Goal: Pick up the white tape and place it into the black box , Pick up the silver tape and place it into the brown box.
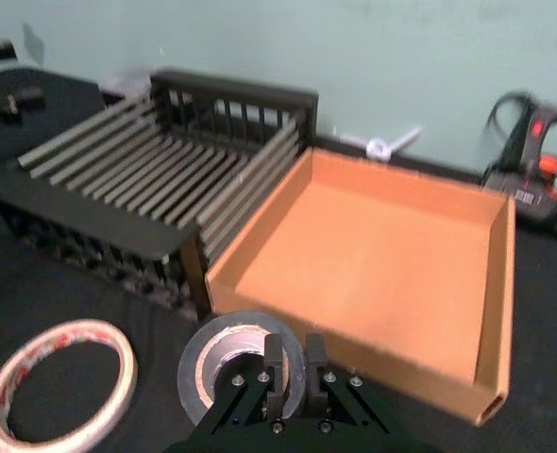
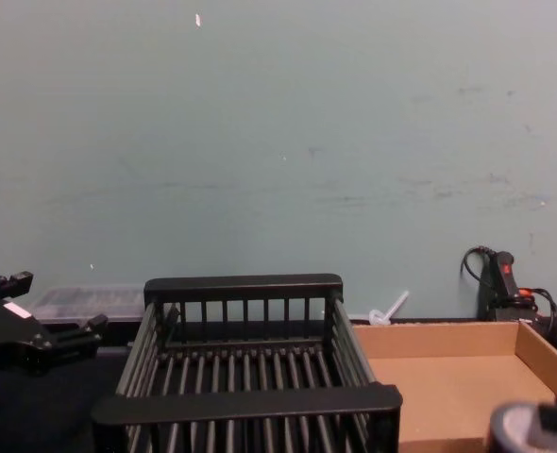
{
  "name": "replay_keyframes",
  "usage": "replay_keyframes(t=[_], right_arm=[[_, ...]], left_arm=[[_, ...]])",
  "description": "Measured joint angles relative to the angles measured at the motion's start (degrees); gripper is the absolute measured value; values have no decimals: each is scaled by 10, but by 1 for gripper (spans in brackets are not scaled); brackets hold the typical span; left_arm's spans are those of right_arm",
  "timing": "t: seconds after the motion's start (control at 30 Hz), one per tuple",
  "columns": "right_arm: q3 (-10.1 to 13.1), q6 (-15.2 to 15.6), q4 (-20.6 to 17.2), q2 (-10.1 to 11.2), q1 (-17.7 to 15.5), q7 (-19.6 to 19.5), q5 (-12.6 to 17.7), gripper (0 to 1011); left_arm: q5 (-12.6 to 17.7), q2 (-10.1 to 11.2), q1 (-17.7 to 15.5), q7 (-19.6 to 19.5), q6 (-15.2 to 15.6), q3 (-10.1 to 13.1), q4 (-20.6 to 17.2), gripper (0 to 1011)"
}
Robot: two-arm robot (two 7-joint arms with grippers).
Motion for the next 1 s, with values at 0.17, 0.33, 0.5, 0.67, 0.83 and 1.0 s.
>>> replay_keyframes(t=[0.17, 0.33, 0.5, 0.67, 0.83, 1.0], right_arm=[[5, -9, -13, 6, 13, 2, 5, 144], [5, -11, -3, 5, 45, -3, 3, 144], [4, -13, 21, -2, 82, -10, -5, 144], [-2, -22, 63, -15, 132, -15, -16, 144], [-11, -29, 119, -33, 182, -15, -27, 144], [-19, -33, 172, -50, 220, -16, -36, 144]], left_arm=[[0, 0, 0, 0, 0, 0, 0, 1001], [0, 0, 0, 0, 0, 0, 0, 1001], [0, 0, 0, 0, 0, 0, 0, 1001], [0, 0, 0, 0, 0, 0, 0, 1001], [0, 0, 0, 0, 0, 0, 0, 1001], [0, 0, 0, 0, 0, 0, 0, 1002]])
